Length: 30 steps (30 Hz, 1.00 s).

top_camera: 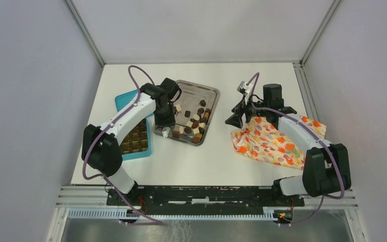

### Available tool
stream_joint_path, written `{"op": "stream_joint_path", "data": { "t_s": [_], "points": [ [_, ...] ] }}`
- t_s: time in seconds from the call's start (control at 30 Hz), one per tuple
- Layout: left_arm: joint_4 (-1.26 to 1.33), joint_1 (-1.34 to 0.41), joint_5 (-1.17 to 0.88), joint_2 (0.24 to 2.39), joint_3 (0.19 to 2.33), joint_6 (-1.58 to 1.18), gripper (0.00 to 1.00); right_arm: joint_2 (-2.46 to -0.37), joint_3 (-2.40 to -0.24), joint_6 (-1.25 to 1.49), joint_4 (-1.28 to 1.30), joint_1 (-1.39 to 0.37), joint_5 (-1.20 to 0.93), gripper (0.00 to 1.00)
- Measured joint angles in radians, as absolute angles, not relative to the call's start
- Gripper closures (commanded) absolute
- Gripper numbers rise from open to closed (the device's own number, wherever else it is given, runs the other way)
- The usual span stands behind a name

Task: Pack the chocolate
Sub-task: Pick up the fake chocolate from the plate.

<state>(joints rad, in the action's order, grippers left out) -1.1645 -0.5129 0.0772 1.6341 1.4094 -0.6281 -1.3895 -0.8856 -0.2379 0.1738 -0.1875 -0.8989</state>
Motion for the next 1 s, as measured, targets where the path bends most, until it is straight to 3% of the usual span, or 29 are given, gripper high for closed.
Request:
{"op": "stream_joint_path", "data": {
  "t_s": [1.0],
  "points": [
    [-1.180, -0.513, 0.106, 1.741, 1.500, -0.578, 0.54, -1.390, -0.886, -0.241, 0.174, -0.187, -0.899, 0.17]
  ]
}}
